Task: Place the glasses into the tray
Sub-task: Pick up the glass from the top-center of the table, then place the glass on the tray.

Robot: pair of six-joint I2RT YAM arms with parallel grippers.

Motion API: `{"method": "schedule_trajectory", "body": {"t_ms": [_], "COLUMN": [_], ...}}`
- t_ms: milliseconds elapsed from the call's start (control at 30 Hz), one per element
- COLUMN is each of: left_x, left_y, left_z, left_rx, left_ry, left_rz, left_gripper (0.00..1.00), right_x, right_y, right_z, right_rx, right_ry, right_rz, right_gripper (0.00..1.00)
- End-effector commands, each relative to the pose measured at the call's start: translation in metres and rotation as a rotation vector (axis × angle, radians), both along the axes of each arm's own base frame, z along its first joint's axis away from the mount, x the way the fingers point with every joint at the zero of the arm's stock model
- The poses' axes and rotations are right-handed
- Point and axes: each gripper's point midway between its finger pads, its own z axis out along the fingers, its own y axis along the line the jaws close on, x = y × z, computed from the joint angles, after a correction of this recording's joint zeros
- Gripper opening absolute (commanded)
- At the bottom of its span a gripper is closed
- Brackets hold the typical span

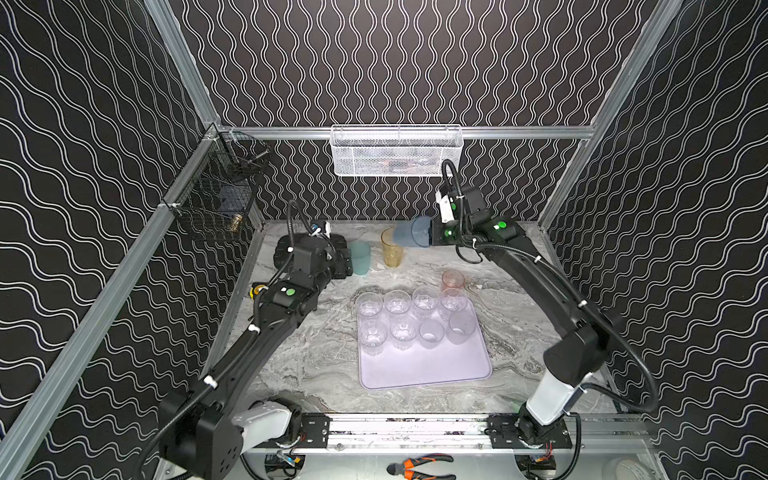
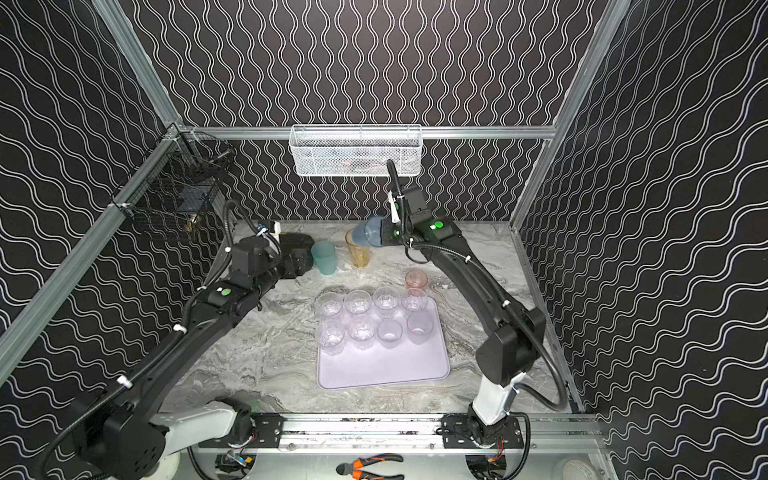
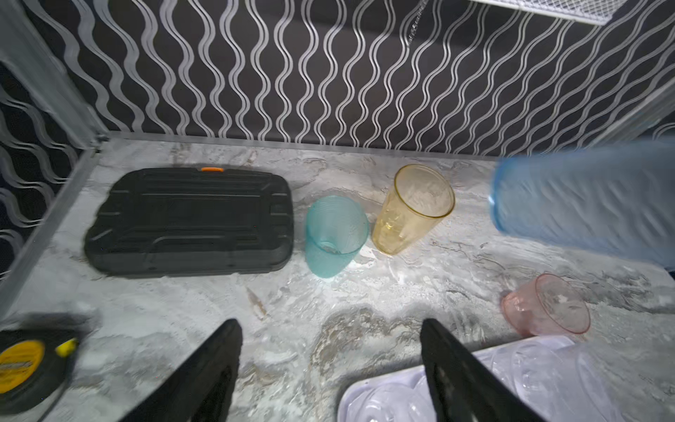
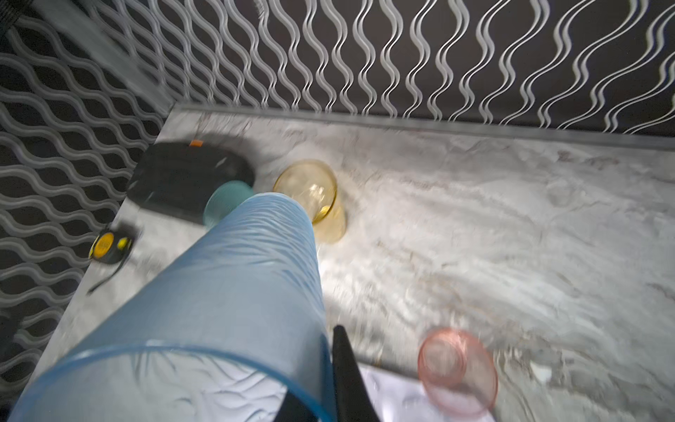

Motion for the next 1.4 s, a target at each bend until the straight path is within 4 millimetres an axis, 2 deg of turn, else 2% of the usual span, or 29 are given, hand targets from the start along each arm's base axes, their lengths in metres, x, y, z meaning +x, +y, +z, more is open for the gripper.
{"method": "schedule_trajectory", "body": {"t_ms": [0, 133, 267, 400, 633, 767, 867, 1033, 1167, 1367], "left_x": [-0.015, -0.029, -0.040, -0.048, -0.053, -0.056, -0.057, -0.060, -0.061, -0.062], "left_y": [0.008, 0.007, 0.008, 0.012, 0.012, 0.015, 0.018, 0.023, 0.024, 0.030], "left_z": [-0.005, -0.009, -0.014, -0.017, -0.025, -0.028, -0.031, -0.039, -0.041, -0.040], "left_rx": [0.048, 0.018, 0.009, 0.006, 0.000, 0.009, 0.018, 0.033, 0.036, 0.056], "left_ry": [0.025, 0.040, 0.057, 0.063, 0.080, 0.081, 0.086, 0.109, 0.109, 0.102], "left_rz": [0.007, -0.008, -0.013, -0.004, -0.003, 0.008, 0.023, 0.044, 0.049, 0.078], "left_gripper": [0.81, 0.81, 0.81, 0.81, 0.80, 0.80, 0.80, 0.80, 0.81, 0.81], "right_x": [-0.046, -0.094, -0.142, -0.179, -0.235, -0.261, -0.269, -0.267, -0.264, -0.256], "right_y": [0.003, -0.006, -0.013, -0.012, 0.013, 0.038, 0.056, 0.077, 0.094, 0.108], "right_z": [0.000, -0.013, -0.036, -0.056, -0.091, -0.113, -0.131, -0.153, -0.161, -0.170], "right_rx": [-0.061, -0.130, -0.209, -0.239, -0.368, -0.410, -0.458, -0.534, -0.531, -0.566], "right_ry": [0.038, 0.116, 0.230, 0.290, 0.377, 0.392, 0.378, 0.353, 0.330, 0.314], "right_rz": [0.098, 0.187, 0.290, 0.358, 0.493, 0.562, 0.588, 0.589, 0.597, 0.601], "right_gripper": [0.00, 0.00, 0.00, 0.00, 0.00, 0.00, 0.00, 0.00, 0.00, 0.00]}}
